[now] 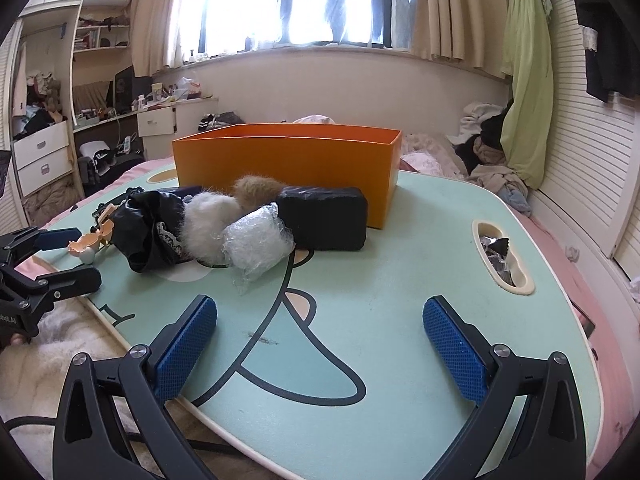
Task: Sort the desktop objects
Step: 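Grasp the peach capsule keychain toy with the left gripper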
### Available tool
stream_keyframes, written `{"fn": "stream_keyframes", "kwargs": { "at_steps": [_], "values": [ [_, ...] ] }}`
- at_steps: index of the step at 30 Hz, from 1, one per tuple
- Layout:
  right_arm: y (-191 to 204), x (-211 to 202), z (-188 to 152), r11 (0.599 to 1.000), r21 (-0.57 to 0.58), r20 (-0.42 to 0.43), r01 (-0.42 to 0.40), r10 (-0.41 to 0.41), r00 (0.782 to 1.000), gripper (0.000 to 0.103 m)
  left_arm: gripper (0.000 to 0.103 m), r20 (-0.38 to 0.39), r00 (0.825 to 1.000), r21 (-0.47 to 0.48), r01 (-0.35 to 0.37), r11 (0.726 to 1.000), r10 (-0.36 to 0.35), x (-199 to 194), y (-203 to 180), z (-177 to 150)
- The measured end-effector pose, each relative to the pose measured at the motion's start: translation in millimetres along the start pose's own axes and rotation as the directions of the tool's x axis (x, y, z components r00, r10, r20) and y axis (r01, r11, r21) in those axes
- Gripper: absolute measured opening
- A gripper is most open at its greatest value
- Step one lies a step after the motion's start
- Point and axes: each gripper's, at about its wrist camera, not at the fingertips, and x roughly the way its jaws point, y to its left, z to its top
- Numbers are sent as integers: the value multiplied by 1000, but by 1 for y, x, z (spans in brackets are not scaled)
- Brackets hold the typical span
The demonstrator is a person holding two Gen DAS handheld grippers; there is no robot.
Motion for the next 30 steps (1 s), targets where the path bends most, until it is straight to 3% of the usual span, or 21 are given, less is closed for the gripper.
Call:
{"fn": "stream_keyframes", "kwargs": {
  "at_steps": [5, 7, 9, 10, 18, 19, 21, 22, 25, 28, 30],
  "values": [
    [-1, -1, -1, 1000, 10, 13, 12, -12, 1000, 101, 103, -7, 1000, -6, -15, 1000, 15, -1, 3, 0],
    [-3, -3, -3, 999, 21, 30, 28, -29, 999, 94, 102, 5, 1000, -39, -2, 999, 2, -3, 9, -1],
    [-6, -4, -4, 999, 28, 39, 31, -32, 999, 90, 88, 45, 999, -51, 32, 998, -30, -9, 14, 0],
    [-7, -4, -4, 999, 31, 43, 30, -32, 999, 89, 75, 61, 997, -55, 43, 998, -39, -12, 15, 1],
    [-10, -5, -4, 999, 45, 59, 8, -11, 998, 84, 72, 87, 992, -63, 97, 993, -92, -4, 21, 18],
    [-10, -6, -4, 999, 46, 60, 7, -10, 998, 84, 69, 77, 993, -48, 98, 994, -94, 1, 18, 21],
    [-11, -6, -4, 999, 50, 63, 3, -6, 998, 84, 52, 38, 994, -23, 102, 995, -101, 10, 12, 23],
    [-12, -6, -5, 999, 52, 66, -2, -1, 998, 84, 36, 10, 995, -18, 101, 995, -101, 16, 9, 23],
    [-13, -8, -5, 998, 56, 76, -35, 31, 997, 77, 34, 2, 992, -21, 123, 992, -123, 20, 10, 22],
    [-7, -12, -1, 997, 30, 83, -77, 74, 994, 72, 24, 47, 987, -32, 158, 987, -156, 10, 13, 20],
    [4, -20, 4, 994, -18, 104, -109, 111, 988, 72, 25, 79, 984, -27, 165, 986, -162, 1, 13, 18]
  ]
}}
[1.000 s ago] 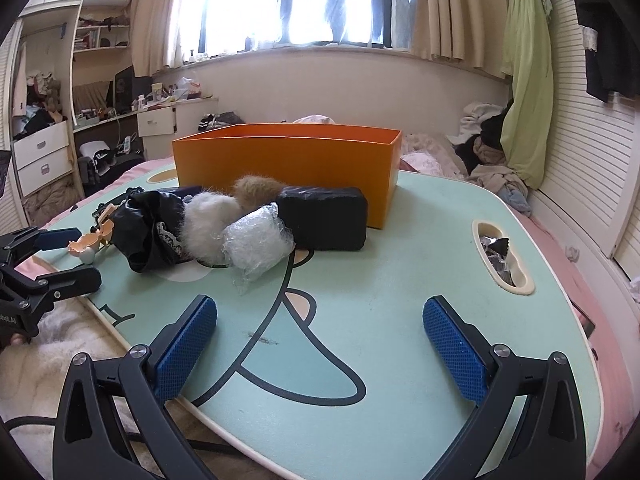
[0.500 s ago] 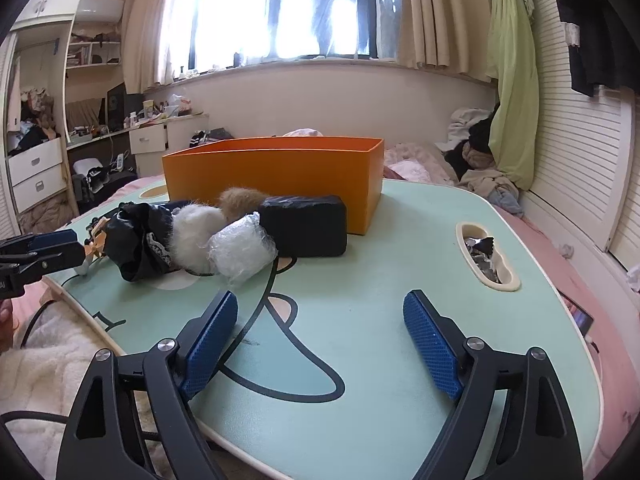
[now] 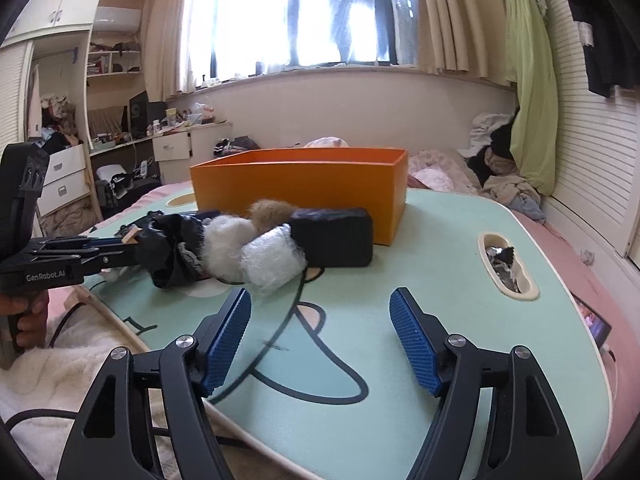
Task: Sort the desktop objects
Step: 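Grasp the peach capsule keychain toy with the left gripper, then lift the keychain toy with the left gripper while the right gripper grasps the black cloth pouch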
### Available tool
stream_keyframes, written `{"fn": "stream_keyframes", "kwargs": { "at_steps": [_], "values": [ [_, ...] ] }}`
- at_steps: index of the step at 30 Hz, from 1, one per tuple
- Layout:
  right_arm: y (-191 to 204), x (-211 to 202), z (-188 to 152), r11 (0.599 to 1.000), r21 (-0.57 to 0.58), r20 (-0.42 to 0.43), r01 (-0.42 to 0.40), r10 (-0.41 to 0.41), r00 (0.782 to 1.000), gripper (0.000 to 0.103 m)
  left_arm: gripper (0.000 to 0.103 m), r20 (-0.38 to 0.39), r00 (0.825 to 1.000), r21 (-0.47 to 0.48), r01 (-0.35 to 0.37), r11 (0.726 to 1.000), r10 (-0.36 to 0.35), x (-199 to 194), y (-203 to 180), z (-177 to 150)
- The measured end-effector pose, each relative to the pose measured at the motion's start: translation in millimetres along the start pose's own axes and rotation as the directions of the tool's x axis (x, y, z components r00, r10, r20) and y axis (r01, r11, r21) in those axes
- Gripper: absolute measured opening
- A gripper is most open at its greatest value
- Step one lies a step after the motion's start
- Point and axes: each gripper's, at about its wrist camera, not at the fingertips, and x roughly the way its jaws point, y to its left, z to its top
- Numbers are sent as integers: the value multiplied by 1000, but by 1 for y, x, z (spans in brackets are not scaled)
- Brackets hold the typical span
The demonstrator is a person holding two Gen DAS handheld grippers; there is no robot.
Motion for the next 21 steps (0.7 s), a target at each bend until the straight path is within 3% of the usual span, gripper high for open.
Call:
{"fn": "stream_keyframes", "kwargs": {
  "at_steps": [3, 6, 9, 10, 11, 13, 14, 16, 21],
  "values": [
    [19, -1, 17, 994, -48, -16, -95, 94, 995, 72, 25, 34, 999, 5, 15, 1000, -15, -11, -3, -1],
    [33, 10, 37, 978, -24, -55, -209, 208, 977, 72, 25, 15, 1000, 18, 18, 1000, -18, -8, -5, -4],
    [53, 24, 51, 974, -64, -63, -216, 212, 975, 71, 25, -9, 1000, 14, -5, 1000, 5, -3, -4, -5],
    [58, 31, 55, 974, -73, -75, -216, 210, 975, 67, 27, -13, 1000, 11, -7, 1000, 7, -2, -3, -6],
    [62, 38, 57, 972, -79, -103, -220, 211, 972, 63, 39, -25, 1000, 9, -10, 1000, 11, 0, -3, -6],
    [71, 55, 56, 969, -95, -172, -226, 208, 963, 48, 51, -50, 998, 15, -25, 1000, 25, 5, -3, -8],
    [74, 63, 54, 969, -107, -202, -224, 199, 959, 48, 51, -63, 998, 25, -27, 999, 28, 7, -4, -9],
    [76, 77, 46, 972, -119, -258, -204, 168, 951, 44, 36, -62, 997, 48, -35, 998, 38, 6, -7, -9],
    [64, 74, 42, 973, -68, -252, -222, 199, 947, 33, 36, -55, 998, 56, -24, 998, 27, 3, -10, -9]
  ]
}}
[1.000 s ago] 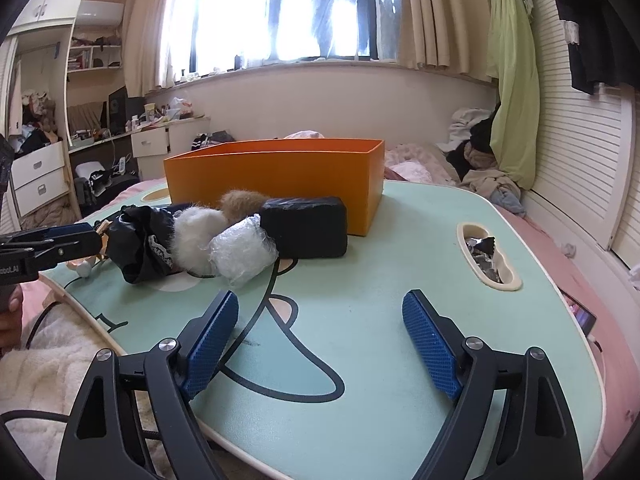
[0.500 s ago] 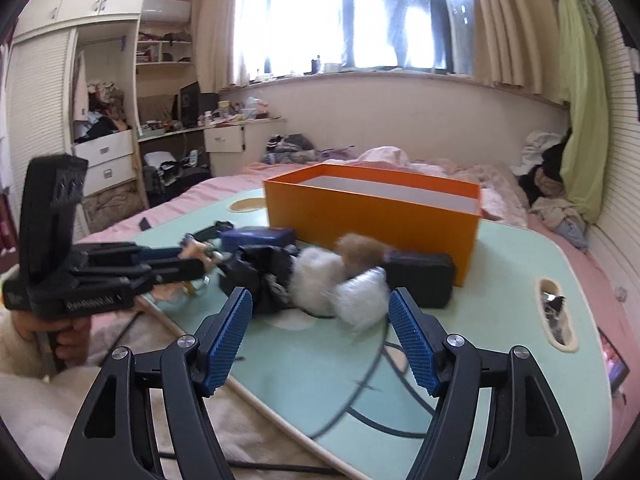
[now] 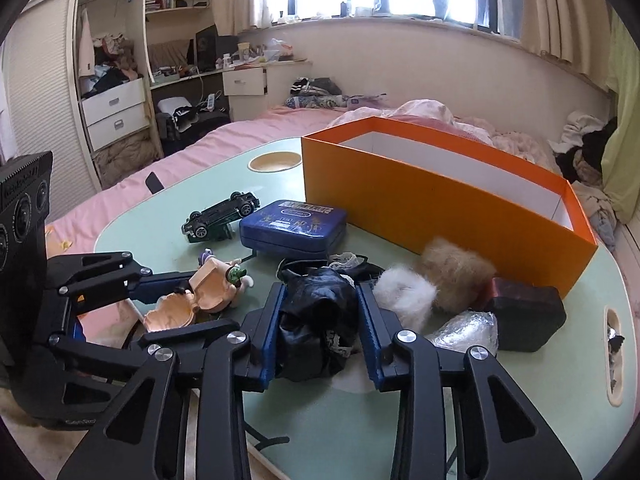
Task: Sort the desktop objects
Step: 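Lift the keychain toy with the left gripper while the right gripper grasps the black cloth pouch, then lower the toy and pouch into the orange box and open both grippers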
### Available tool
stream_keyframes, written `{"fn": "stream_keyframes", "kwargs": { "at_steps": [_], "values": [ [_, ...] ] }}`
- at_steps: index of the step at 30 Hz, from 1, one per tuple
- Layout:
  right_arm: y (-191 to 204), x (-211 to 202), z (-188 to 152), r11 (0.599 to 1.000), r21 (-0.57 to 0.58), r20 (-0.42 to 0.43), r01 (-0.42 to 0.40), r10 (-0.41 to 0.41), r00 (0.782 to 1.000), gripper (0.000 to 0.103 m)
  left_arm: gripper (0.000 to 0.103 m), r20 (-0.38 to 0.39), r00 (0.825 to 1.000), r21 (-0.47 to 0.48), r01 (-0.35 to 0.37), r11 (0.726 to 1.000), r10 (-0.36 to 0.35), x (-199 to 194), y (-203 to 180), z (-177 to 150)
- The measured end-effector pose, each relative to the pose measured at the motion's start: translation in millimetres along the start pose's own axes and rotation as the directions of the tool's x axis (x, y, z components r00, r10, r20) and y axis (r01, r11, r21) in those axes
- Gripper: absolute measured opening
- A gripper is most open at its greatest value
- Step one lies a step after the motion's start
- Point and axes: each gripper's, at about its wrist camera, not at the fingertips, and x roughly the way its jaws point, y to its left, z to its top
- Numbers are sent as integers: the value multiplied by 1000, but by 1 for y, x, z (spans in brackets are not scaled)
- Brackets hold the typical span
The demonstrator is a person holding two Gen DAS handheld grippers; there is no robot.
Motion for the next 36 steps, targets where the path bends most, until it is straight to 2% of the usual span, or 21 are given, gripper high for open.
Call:
{"fn": "stream_keyframes", "kwargs": {
  "at_steps": [4, 8, 12, 17, 19, 23, 25, 26, 27, 28, 29, 31, 33, 35, 36],
  "values": [
    [-5, -19, -1, 998, 35, 100, -59, 56, 993, 27, 35, 62, 998, -20, 20, 1000, -18, -16, 4, 2],
    [-12, -53, 1, 992, 66, 243, -107, 88, 966, 26, 35, 106, 993, -39, 53, 998, -48, -29, 5, 13],
    [-29, -73, 13, 978, 125, 310, -168, 122, 943, 26, 35, 138, 989, -38, 67, 997, -61, -38, 6, 29],
    [-65, -88, 43, 966, 210, 353, -154, 72, 933, 26, 35, 175, 983, -49, 65, 997, -55, -31, 13, 70],
    [-83, -86, 58, 957, 253, 352, -142, 46, 935, 26, 35, 176, 982, -66, 77, 995, -65, -19, 16, 94],
    [-111, -69, 78, 932, 333, 329, -145, 29, 944, 26, 35, 137, 981, -125, 156, 980, -139, 19, 17, 136],
    [-121, -53, 79, 919, 368, 303, -143, 26, 953, 29, 35, 120, 985, -155, 144, 977, -126, 41, 15, 148],
    [-125, -42, 78, 910, 396, 271, -128, 17, 963, 31, 40, 107, 988, -163, 124, 979, -107, 52, 14, 150],
    [-131, -34, 74, 899, 426, 231, -101, 0, 973, 33, 48, 81, 993, -171, 98, 980, -85, 63, 13, 150],
    [-134, -24, 70, 888, 455, 187, -66, -23, 982, 36, 68, 43, 998, -186, 57, 981, -50, 72, 14, 147],
    [-136, -18, 65, 881, 472, 158, -42, -37, 987, 36, 72, 26, 999, -199, 27, 980, -23, 76, 14, 142],
    [-136, -16, 56, 877, 481, 130, -16, -54, 990, 36, 72, 56, 997, -208, 59, 976, -48, 70, 15, 130],
    [-132, -27, 50, 884, 467, 159, -4, -80, 984, 36, 74, 91, 994, -209, 85, 974, -67, 55, 16, 122],
    [-126, -41, 48, 891, 453, 188, 7, -104, 977, 39, 79, 126, 990, -205, 80, 975, -55, 37, 16, 117],
    [-120, -50, 47, 899, 439, 211, 3, -107, 972, 44, 81, 145, 988, -199, 78, 977, -50, 26, 16, 113]
  ]
}}
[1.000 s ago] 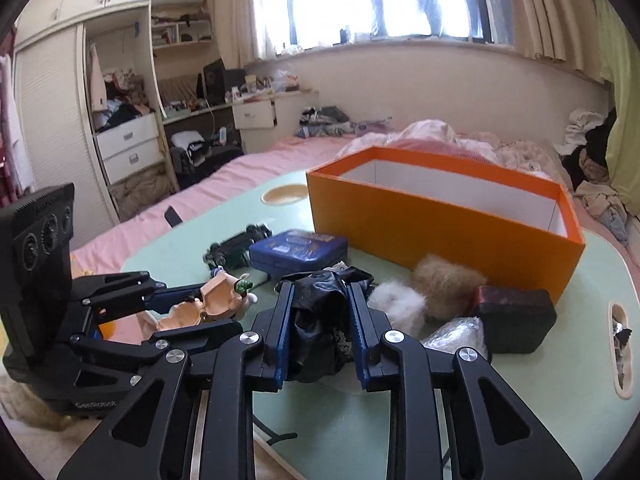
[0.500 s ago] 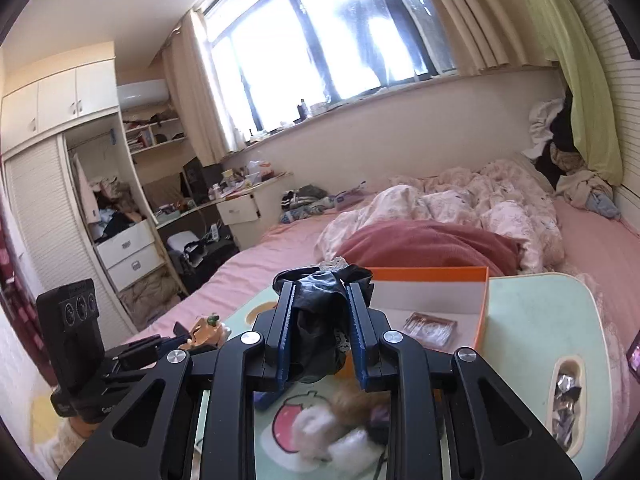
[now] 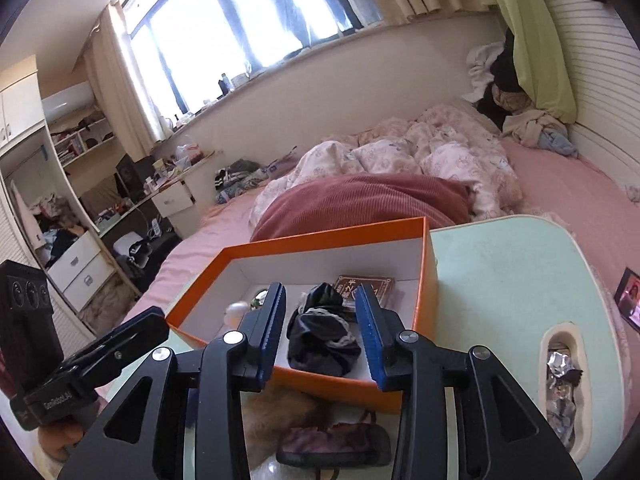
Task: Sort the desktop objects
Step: 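Lower the toy and pouch into the orange box and open both grippers, then grasp the black toy car with the left gripper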
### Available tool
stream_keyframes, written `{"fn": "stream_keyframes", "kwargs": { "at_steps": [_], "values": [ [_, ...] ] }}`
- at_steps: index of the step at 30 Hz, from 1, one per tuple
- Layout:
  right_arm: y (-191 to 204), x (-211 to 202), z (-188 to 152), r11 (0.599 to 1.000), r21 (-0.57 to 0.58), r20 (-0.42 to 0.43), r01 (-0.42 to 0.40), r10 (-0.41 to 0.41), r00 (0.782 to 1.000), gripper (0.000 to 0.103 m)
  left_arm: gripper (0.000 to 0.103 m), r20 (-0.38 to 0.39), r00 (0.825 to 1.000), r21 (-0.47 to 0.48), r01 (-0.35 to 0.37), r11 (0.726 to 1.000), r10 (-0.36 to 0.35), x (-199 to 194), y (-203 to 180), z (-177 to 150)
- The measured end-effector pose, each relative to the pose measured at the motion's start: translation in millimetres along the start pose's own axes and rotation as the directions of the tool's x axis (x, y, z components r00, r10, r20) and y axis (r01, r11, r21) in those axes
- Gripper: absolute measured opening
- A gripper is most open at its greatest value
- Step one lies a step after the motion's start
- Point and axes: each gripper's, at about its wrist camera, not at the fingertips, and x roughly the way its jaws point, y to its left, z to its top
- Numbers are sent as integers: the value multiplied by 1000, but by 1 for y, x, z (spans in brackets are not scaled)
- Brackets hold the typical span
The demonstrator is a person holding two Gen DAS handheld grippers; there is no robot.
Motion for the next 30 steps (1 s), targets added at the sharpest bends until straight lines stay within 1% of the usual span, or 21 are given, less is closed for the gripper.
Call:
{"fn": "stream_keyframes", "kwargs": {
  "at_steps": [2, 4, 6, 9, 11, 13, 15, 16, 17, 18, 20, 30],
  "values": [
    [11, -18, -6, 999, -38, 25, 3, -2, 1000, 51, 93, 22, 1000, 43, -14, 999, 13, -21, -4, -6],
    [23, -33, -18, 996, -86, 27, 36, -34, 999, 63, 97, 15, 999, 104, -45, 994, 44, -37, -9, -18],
    [36, -43, -35, 988, -146, 0, 58, -59, 998, 64, 97, -6, 998, 126, -61, 990, 63, -46, -10, -33],
    [45, -50, -62, 977, -197, -48, 78, -89, 995, 69, 97, -83, 993, 139, -69, 988, 81, -46, -7, -62],
    [42, -48, -80, 971, -218, -97, 96, -119, 988, 69, 97, -126, 985, 167, -93, 981, 115, -39, -5, -81],
    [38, -43, -95, 961, -248, -121, 120, -154, 981, 69, 97, -165, 975, 180, -119, 976, 150, -30, 1, -95],
    [30, -36, -107, 951, -271, -136, 149, -192, 972, 70, 97, -216, 962, 154, -137, 979, 169, -20, 8, -102],
    [32, -37, -111, 939, -303, -105, 165, -205, 973, 75, 101, -202, 958, 168, -171, 971, 203, -18, 9, -103],
    [32, -34, -112, 921, -333, -93, 200, -243, 965, 79, 103, -209, 951, 175, -194, 965, 229, -15, 11, -104],
    [31, -32, -113, 907, -352, -69, 229, -270, 960, 86, 103, -205, 950, 174, -201, 964, 235, -14, 12, -104],
    [28, -29, -111, 913, -343, -65, 219, -256, 964, 92, 103, -203, 951, 172, -200, 965, 233, -15, 13, -103],
    [27, -29, -115, 913, -348, -56, 214, -248, 967, 94, 103, -199, 953, 174, -197, 965, 230, -16, 11, -102]
  ]
}}
